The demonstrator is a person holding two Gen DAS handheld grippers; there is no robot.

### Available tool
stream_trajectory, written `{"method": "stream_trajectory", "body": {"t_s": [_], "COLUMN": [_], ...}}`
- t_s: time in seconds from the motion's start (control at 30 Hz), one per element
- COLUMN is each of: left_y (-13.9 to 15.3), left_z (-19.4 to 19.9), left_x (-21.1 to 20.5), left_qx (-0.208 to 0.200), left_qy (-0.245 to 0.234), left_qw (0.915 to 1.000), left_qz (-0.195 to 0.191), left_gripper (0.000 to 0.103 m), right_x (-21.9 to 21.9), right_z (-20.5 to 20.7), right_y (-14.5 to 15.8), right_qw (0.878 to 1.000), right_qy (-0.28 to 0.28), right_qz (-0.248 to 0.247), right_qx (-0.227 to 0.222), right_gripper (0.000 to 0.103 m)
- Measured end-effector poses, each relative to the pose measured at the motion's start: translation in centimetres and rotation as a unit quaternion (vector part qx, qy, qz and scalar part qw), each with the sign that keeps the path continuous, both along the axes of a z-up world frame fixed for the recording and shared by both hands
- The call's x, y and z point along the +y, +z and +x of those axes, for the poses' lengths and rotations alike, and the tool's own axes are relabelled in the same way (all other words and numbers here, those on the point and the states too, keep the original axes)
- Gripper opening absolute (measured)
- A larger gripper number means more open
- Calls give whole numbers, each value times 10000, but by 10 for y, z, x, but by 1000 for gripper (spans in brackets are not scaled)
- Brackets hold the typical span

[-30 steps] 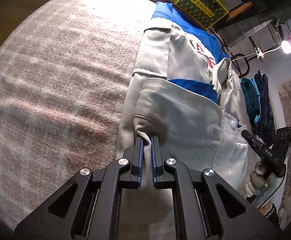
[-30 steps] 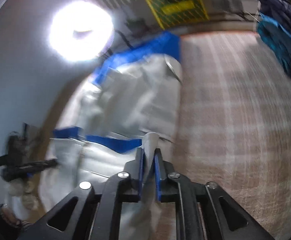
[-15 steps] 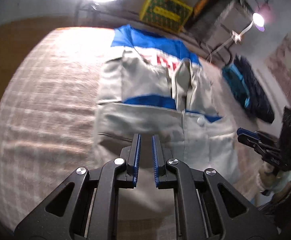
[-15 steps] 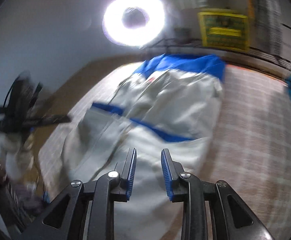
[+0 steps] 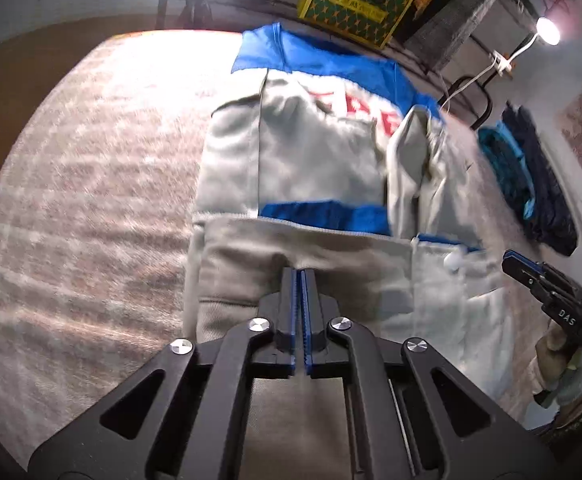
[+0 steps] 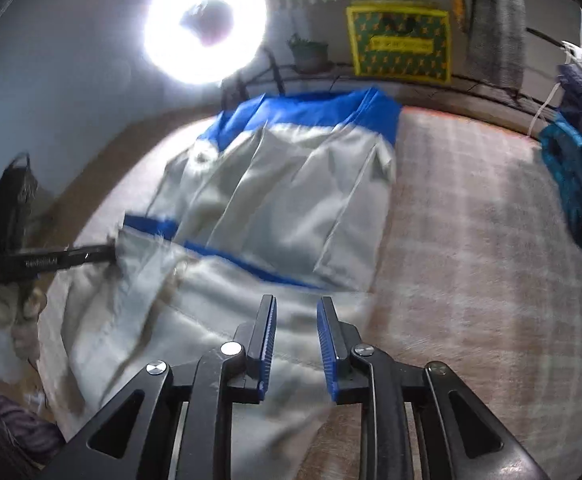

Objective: Fold large clothes

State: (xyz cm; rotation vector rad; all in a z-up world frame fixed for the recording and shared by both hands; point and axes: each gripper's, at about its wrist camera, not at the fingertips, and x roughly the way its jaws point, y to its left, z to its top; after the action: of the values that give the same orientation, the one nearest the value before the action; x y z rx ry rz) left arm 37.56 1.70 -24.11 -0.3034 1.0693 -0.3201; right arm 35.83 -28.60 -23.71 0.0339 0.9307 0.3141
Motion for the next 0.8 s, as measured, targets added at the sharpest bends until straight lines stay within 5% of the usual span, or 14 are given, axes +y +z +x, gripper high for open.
{"method": "stream_trajectory", "body": {"t_s": [0.33,0.8], "left_y": [29,-30], "left_z": [41,153], "left_x": [24,-5], "left_qx": [-506,-168], "left_qy": [36,-507], "left_qw": [9986,9970], "left_qz": [115,565], "left_gripper": [7,7], "right_x": [-2,-5], "right_z": [18,141], "right_y": [33,-31], "right_qw": [9990,9991], "right_qy": [20,99], "right_qz": [-14,-363], "right_qx": [-437,219], "right_gripper": [31,28]}}
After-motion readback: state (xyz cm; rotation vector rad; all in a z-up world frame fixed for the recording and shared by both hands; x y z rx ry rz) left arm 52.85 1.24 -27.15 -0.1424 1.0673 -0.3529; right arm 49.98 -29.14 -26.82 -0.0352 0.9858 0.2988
